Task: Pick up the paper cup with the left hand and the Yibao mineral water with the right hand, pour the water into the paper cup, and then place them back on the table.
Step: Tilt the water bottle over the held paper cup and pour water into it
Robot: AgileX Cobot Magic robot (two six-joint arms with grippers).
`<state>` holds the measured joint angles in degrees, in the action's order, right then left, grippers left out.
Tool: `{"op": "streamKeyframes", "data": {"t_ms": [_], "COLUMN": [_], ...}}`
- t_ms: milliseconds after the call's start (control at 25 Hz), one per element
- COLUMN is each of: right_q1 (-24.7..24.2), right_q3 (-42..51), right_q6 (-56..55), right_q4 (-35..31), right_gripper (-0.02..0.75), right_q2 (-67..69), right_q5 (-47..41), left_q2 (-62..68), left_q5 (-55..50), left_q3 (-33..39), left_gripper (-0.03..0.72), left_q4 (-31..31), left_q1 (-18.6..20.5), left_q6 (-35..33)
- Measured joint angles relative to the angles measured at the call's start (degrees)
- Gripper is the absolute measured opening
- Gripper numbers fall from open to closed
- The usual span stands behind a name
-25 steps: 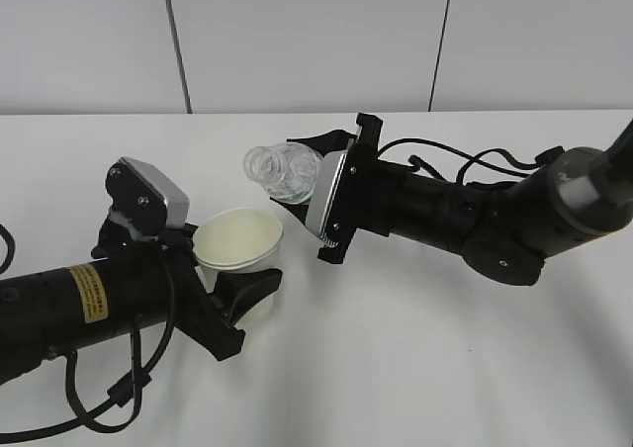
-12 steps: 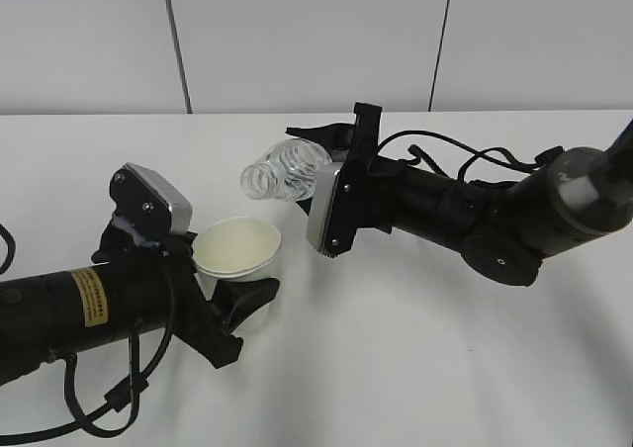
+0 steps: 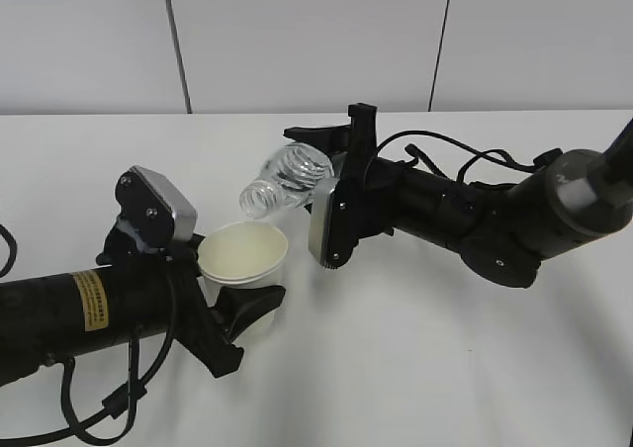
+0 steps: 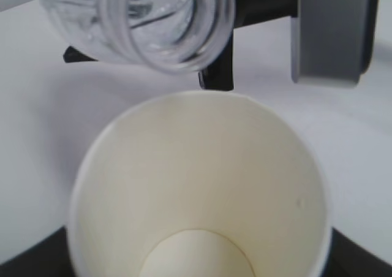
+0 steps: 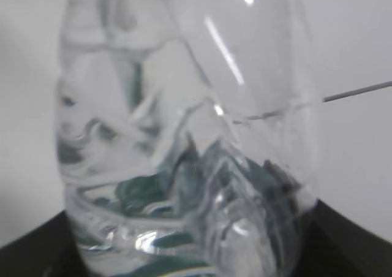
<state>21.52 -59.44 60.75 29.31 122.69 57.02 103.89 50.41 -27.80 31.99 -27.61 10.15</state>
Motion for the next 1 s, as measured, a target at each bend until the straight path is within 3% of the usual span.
{"op": "streamKeyframes", "data": {"t_ms": [1000], "right_q1": [0.0], "right_q3": [0.0], "right_q6": [10.0], "right_q4": [-1.2], "right_gripper": [0.483], "right_q2": [0.0], "right_q5": [3.0], "left_q2": [0.0], "left_q5": [-1.1], "left_q3": [0.0], "left_gripper": [0.437], "left_q4": [1.2], "left_q1": [0.0], "left_q6": [0.0]}}
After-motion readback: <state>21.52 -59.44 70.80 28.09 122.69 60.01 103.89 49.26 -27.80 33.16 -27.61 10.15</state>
